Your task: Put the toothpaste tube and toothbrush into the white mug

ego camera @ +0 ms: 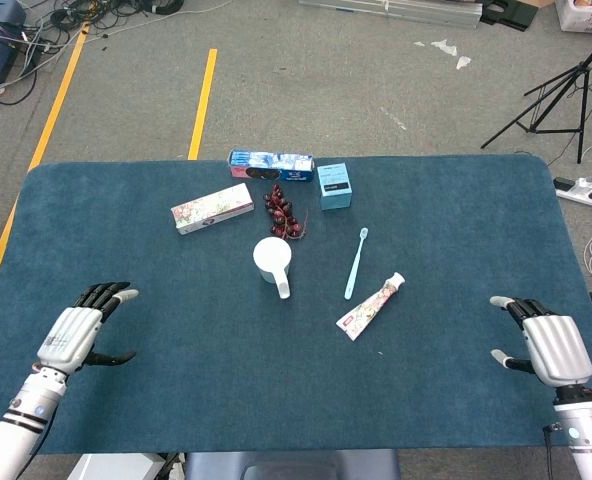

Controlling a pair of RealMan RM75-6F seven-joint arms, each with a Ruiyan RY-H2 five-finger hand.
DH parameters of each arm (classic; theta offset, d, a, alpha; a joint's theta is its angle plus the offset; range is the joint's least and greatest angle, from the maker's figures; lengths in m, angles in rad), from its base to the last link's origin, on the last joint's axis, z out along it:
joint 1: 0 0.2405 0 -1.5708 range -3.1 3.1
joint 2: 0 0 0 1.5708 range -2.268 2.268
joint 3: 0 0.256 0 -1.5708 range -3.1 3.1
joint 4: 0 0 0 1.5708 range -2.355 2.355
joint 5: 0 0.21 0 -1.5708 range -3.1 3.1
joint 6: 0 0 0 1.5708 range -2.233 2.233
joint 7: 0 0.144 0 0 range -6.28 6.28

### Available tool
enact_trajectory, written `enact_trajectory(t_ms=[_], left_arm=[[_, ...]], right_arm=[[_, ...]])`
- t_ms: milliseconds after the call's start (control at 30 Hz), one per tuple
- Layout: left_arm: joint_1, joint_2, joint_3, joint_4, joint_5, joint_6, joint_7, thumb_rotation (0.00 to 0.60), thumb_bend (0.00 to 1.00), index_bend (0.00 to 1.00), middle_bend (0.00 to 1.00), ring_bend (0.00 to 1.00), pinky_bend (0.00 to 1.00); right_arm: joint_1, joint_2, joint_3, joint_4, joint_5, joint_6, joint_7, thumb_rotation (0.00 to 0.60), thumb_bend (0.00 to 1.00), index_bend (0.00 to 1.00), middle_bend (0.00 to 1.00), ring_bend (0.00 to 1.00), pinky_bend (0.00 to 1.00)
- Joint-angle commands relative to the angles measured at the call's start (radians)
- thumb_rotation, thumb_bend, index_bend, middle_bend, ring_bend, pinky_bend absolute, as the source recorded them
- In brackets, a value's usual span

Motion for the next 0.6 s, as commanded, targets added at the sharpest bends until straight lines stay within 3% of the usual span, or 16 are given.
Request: enact_trajectory(t_ms=[33, 233, 400, 600], left_arm=[[0.056, 0.014, 0.038, 0.010, 0.063, 0.096, 0.058, 0.600, 0.07, 0.23, 0.13, 0.10, 0.09], [0.143, 0.016, 0.082, 0.019, 0.114, 0.213, 0.114, 0.600, 0.07, 0.29, 0.13, 0.10, 0.09], [0.177, 0.037, 0.111, -0.008, 0.132, 0.231, 0.155, 0.600, 0.07, 0.31, 0.14, 0.10, 0.08], [0.188, 0.059, 0.105, -0.034, 0.127, 0.236, 0.148, 0.600, 0.07, 0.32, 0.15, 0.09, 0.08]], right_arm=[[0.026, 0.008, 0.010, -0.007, -0.022, -0.015, -0.018, 0.600, 0.00, 0.32, 0.41, 0.35, 0.61], [0.082, 0.019, 0.033, -0.022, -0.053, -0.047, -0.037, 0.600, 0.00, 0.33, 0.41, 0.35, 0.61], [0.142, 0.019, 0.052, -0.024, -0.071, -0.097, -0.038, 0.600, 0.03, 0.34, 0.38, 0.33, 0.60], [0.238, 0.014, 0.080, -0.001, -0.079, -0.192, -0.023, 0.600, 0.03, 0.34, 0.25, 0.19, 0.41]])
